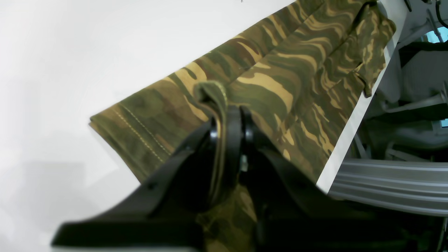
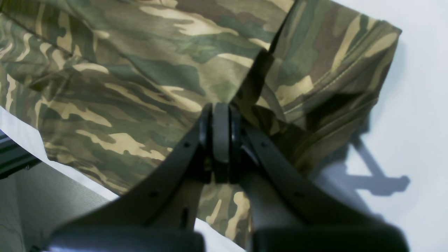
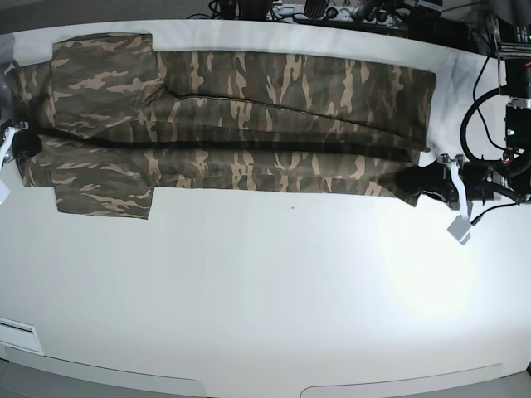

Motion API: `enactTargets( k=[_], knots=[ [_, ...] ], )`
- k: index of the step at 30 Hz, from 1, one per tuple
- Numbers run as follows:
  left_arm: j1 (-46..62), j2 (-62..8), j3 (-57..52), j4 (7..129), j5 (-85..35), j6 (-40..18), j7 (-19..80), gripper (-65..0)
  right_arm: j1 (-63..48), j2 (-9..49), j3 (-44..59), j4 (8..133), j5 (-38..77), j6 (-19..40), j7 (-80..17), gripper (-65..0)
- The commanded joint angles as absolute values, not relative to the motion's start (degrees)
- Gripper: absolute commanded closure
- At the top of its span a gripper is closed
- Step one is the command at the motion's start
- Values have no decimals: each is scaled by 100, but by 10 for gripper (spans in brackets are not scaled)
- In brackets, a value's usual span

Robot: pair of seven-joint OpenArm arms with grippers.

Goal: Fold the T-shirt properly
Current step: 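Lower the folded hem onto the shirt with both grippers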

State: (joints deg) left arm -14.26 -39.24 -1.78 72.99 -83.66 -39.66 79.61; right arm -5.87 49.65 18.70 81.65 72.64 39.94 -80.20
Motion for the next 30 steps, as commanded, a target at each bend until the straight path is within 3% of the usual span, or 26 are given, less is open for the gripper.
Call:
enactTargets(
  k=[1, 7, 8, 11, 12, 19, 21, 23, 30],
  knots=[
    [-1476, -4064, -226, 7384, -8500, -4000, 8000, 0, -523, 5137, 1955, 8235, 7323, 4000, -7985, 0],
    [-1286, -4064, -226, 7382, -8500, -4000, 7933, 0, -521, 5120, 1953, 8235, 7328, 4000, -8000, 0],
    [-1286, -4066, -226, 7382, -8500, -4000, 7933, -30, -521, 5131, 1953, 8235, 7338, 4000, -8000, -48],
    [-1291, -4082, -226, 7382, -8500, -4000, 7924, -250, -521, 5231, 1953, 8241, 7778, 4000, -8000, -295],
    [-1288, -4082, -226, 7382, -8500, -4000, 7876, -298, -504, 5306, 1955, 8250, 8132, 4000, -8000, -344],
    [-1282, -4080, -226, 7382, -8500, -4000, 7747, -316, -3, 5745, 1955, 8394, 8500, 4000, -8000, -353],
    [-1271, -4080, -226, 7382, -8500, -4000, 7762, -316, 62, 5616, 1955, 8394, 8475, 4000, -7487, -353],
    [-1262, -4077, -226, 7382, -8500, -4000, 7762, -316, 95, 5369, 1955, 8388, 7636, 3975, -6980, -354],
    [-1253, -4062, -226, 7382, -8500, -4000, 7762, -316, 97, 4362, 1955, 8311, 4978, 2718, -5498, -354]
  ],
)
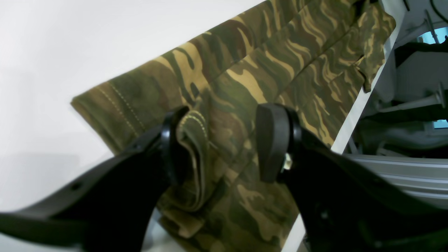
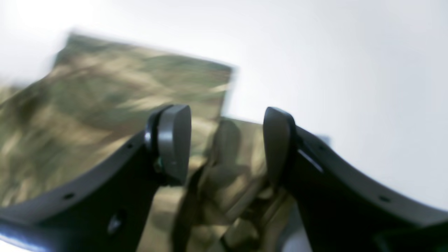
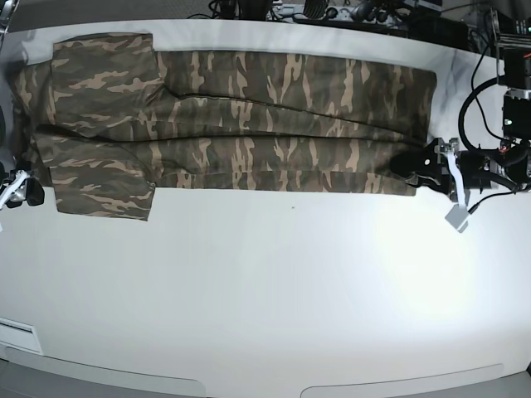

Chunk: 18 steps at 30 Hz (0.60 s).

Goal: Fold the T-shirt properly
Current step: 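Lower the folded hem onto the shirt with both grippers, then move the right gripper to the strip's end and grasp the fabric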

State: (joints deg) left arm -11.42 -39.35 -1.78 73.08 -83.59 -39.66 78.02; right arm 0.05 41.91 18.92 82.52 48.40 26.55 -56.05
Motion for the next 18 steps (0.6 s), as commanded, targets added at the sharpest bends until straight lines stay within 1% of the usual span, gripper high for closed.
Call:
enactTargets(
  k=[1, 5, 8, 10, 13, 18],
  knots=[
    [-1253, -4064, -226, 7382, -8500, -4000, 7762, -316, 115, 4261, 1955, 8241, 4849, 2655, -5389, -354],
    [-1236, -4064, -226, 7382, -8500, -4000, 7767, -316, 480, 3892, 1955, 7684, 4595, 2635, -5325, -354],
    [-1219, -4066, -226, 7382, -8500, -4000, 7769, -316, 941, 3750, 1955, 6930, 4646, 2646, -5262, -354],
    [-1208, -4064, -226, 7382, -8500, -4000, 7787, -316, 1253, 3699, 1955, 6405, 4694, 2794, -5260, -354],
    [-1208, -4066, -226, 7382, -8500, -4000, 7787, -316, 1723, 3686, 1955, 5649, 4945, 3166, -5266, -353],
    [-1208, -4064, -226, 7382, -8500, -4000, 7806, -316, 2351, 3686, 1955, 4744, 4947, 3406, -5275, -353]
  ],
)
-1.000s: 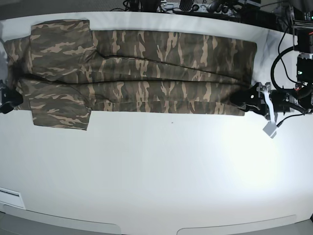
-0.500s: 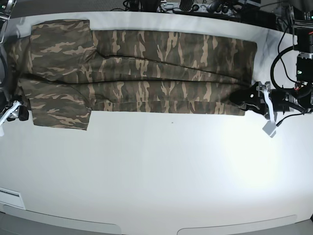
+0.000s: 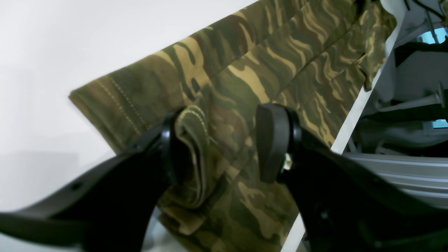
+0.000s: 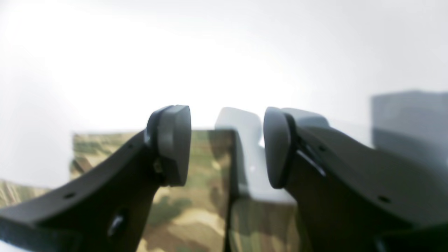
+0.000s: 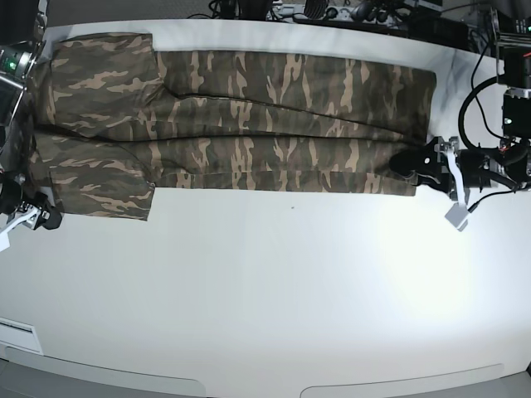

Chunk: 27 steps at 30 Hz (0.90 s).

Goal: Fold the T-shirt properly
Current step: 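Move the right gripper to the strip's end and grasp the fabric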

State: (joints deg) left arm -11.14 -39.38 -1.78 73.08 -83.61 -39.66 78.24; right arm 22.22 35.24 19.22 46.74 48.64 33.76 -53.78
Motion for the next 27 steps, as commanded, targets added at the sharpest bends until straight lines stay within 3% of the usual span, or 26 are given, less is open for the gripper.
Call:
enactTargets(
  k=[1, 19, 27],
  knots=[
    [-1208, -4064, -226, 7382, -8500, -4000, 7806, -316, 2408, 3686, 1955, 4624, 4947, 3463, -5273, -353],
    [-1210, -4066, -226, 7382, -8500, -4000, 7802, -316, 2429, 3223, 1660, 4407, 5177, 3896, -6010, -353],
    [-1210, -4066, -226, 7382, -8500, -4000, 7802, -316, 2429, 3227, 840, 4407, 6455, 4000, -7225, -342]
  ],
)
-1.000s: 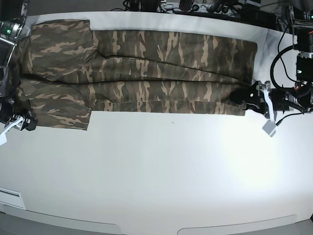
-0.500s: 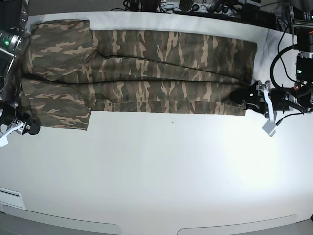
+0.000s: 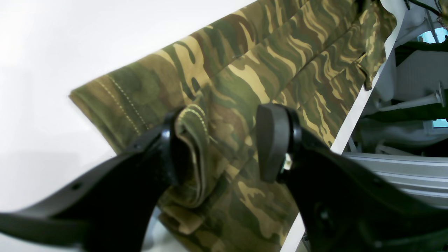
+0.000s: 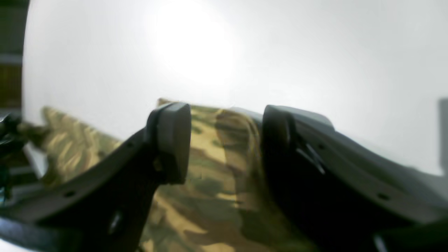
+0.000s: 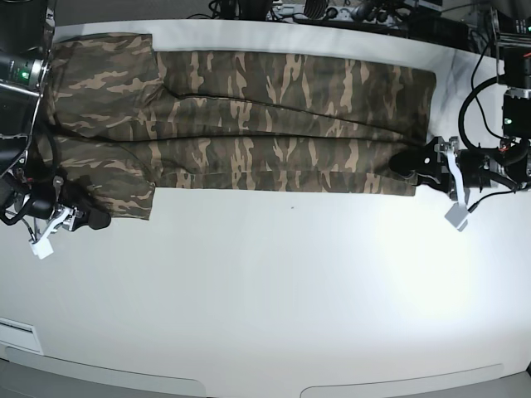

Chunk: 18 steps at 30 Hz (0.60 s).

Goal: Fold the T-shirt properly
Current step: 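Move the right gripper to the strip's end and grasp the fabric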

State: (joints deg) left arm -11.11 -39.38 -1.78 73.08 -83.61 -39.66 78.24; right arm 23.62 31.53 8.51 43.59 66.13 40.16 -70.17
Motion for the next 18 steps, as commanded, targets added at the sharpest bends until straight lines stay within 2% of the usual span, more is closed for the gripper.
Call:
enactTargets(
  k=[1, 3, 5, 6, 9, 10, 18],
  knots=[
    [-1210, -4066, -226, 7382, -8500, -4000, 7802, -316, 2432, 3227, 762, 4407, 6521, 4000, -7277, -340],
    [-1210, -4064, -226, 7382, -8500, -4000, 7800, -316, 2443, 3229, 650, 4407, 6514, 4000, -7279, -339],
    [-1212, -4066, -226, 7382, -8500, -4000, 7797, -316, 2447, 3249, 589, 4410, 6517, 4000, -7271, -293],
    [-1210, -4064, -226, 7382, -8500, -4000, 7800, -316, 2447, 3260, 589, 4410, 6517, 4000, -7269, -246],
    [-1210, -4064, -226, 7382, -8500, -4000, 7795, -316, 2449, 3330, 589, 4414, 6517, 4000, -7269, -30],
    [-1212, -4064, -226, 7382, -8500, -4000, 7780, -316, 2462, 3358, 589, 4414, 6517, 4000, -7269, 0],
    [-1210, -4064, -226, 7382, -8500, -4000, 7651, -316, 2477, 3671, 589, 4464, 6580, 4000, -7166, 0]
  ],
)
